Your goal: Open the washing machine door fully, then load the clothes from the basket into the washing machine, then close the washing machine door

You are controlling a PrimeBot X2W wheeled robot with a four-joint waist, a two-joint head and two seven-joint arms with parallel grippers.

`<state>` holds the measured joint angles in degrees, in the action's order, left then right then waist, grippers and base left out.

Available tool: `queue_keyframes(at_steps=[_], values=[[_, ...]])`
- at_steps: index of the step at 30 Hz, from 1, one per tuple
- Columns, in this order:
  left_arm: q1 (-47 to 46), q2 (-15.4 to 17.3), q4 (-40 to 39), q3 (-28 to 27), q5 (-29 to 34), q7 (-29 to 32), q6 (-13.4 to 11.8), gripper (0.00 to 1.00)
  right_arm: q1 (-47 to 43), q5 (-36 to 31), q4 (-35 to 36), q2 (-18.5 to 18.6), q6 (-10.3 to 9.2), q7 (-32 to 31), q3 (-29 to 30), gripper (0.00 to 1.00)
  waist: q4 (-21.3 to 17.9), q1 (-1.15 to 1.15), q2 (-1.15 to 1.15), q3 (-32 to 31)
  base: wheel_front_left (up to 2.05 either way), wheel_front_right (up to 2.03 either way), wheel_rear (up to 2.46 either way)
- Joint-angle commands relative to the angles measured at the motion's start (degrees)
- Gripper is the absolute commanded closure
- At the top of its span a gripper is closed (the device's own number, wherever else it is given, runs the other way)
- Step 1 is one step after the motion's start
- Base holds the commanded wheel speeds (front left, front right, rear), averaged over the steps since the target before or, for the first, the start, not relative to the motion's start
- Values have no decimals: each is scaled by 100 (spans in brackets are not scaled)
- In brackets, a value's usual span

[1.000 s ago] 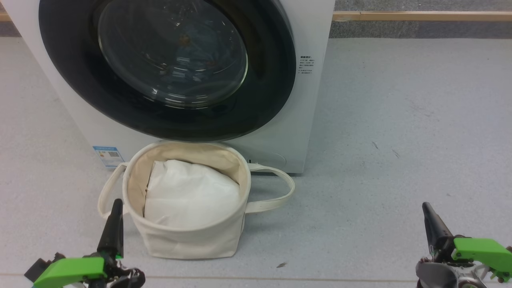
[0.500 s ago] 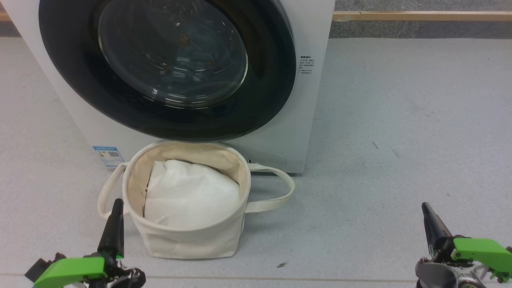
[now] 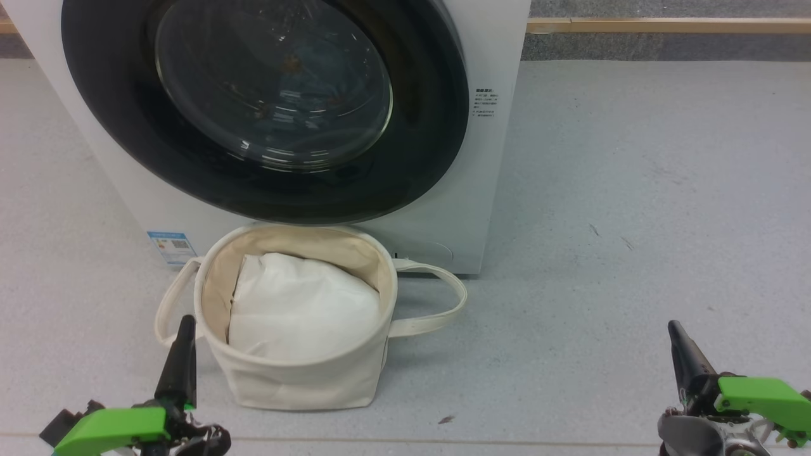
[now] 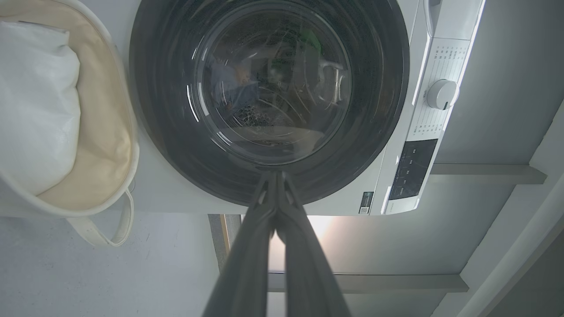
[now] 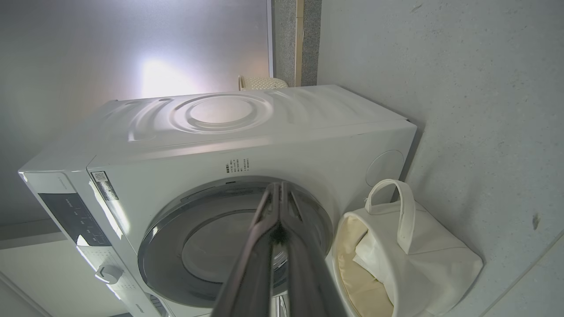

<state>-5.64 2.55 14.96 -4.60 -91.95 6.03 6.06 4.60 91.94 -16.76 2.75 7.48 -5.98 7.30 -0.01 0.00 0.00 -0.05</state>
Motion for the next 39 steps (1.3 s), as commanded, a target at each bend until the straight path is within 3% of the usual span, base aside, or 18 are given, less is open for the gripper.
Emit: queue_keyframes(at_steps=[1,39], values=[[-77,32,-212,-203,-14,49,6,100,229,36,219,33,1,-36,-93,100,0,0,0,0,0,0,0],[-77,32,-212,-203,-14,49,6,100,229,35,219,32,1,-37,-91,100,0,0,0,0,0,0,0]])
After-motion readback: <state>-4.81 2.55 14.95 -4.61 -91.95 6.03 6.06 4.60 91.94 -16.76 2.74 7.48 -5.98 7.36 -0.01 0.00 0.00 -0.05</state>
